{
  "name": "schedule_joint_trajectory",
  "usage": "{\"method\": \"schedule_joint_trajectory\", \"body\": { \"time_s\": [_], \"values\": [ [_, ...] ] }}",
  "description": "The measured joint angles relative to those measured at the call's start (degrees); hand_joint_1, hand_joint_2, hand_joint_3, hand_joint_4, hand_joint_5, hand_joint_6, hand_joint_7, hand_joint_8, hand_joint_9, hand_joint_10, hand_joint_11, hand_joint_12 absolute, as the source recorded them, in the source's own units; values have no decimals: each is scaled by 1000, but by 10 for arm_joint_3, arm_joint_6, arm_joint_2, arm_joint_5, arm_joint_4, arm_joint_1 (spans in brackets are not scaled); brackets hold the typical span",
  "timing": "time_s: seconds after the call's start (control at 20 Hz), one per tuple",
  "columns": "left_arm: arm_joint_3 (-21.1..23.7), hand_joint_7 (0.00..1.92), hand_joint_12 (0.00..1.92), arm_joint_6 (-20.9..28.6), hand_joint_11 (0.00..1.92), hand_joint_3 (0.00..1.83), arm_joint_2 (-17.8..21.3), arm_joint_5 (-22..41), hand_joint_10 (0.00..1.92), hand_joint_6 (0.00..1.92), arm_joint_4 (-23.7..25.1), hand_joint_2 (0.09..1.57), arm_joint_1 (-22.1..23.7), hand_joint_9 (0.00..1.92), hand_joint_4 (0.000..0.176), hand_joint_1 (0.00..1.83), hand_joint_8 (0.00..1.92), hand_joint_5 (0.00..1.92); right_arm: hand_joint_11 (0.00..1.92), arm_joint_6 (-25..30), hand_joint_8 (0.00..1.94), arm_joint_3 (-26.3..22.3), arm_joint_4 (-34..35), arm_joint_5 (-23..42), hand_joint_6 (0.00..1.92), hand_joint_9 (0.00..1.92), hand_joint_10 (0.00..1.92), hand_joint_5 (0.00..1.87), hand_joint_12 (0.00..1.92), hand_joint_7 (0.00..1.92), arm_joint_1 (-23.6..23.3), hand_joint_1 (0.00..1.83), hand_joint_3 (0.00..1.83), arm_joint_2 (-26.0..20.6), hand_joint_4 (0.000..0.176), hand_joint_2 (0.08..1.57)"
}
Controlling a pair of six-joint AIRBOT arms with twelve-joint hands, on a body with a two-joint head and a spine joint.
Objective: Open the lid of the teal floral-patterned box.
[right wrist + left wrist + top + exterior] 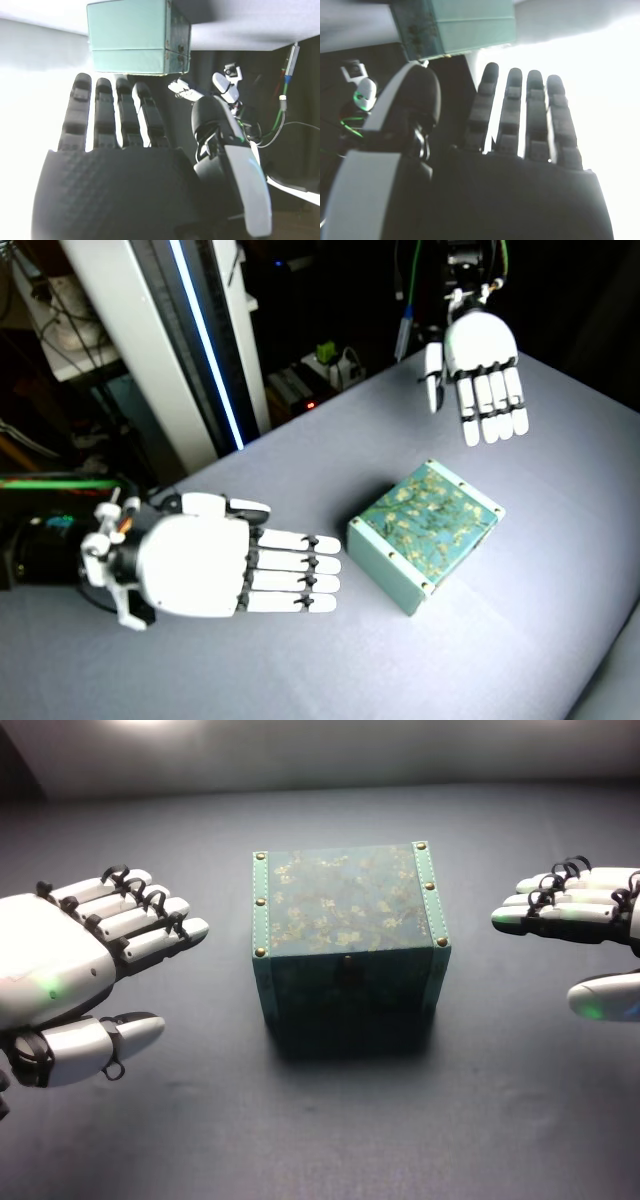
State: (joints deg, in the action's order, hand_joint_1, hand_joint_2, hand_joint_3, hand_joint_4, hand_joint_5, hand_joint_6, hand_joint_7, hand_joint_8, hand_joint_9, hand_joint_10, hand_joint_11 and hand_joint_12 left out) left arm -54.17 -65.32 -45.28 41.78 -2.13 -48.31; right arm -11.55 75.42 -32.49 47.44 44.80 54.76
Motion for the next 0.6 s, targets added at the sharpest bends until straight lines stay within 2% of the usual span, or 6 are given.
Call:
{"method": "schedule_joint_trajectory", "body": {
  "time_s": [0.2, 0.35, 0.6],
  "values": [
    [-37, 14, 15, 38, 29, 5, -34, -66, 7, 0, 54, 1545, 50, 32, 0, 0, 5, 0, 18, 21, 8, 15, -38, -22, 10, 0, 0, 78, 16, 63, -11, 0, 0, 15, 0, 1424],
    [-40, 0, 11, 41, 19, 0, -50, -99, 0, 0, 88, 1484, 68, 0, 0, 0, 0, 0, 26, 27, 1, 23, -63, -36, 1, 0, 0, 60, 20, 48, -24, 0, 0, 26, 0, 1337],
    [-60, 0, 18, 66, 31, 0, -64, -141, 0, 0, 129, 1488, 91, 0, 0, 0, 0, 0, 59, 34, 10, 26, -79, -42, 14, 14, 5, 98, 37, 67, -32, 0, 2, 40, 0, 1360]
  ]
}}
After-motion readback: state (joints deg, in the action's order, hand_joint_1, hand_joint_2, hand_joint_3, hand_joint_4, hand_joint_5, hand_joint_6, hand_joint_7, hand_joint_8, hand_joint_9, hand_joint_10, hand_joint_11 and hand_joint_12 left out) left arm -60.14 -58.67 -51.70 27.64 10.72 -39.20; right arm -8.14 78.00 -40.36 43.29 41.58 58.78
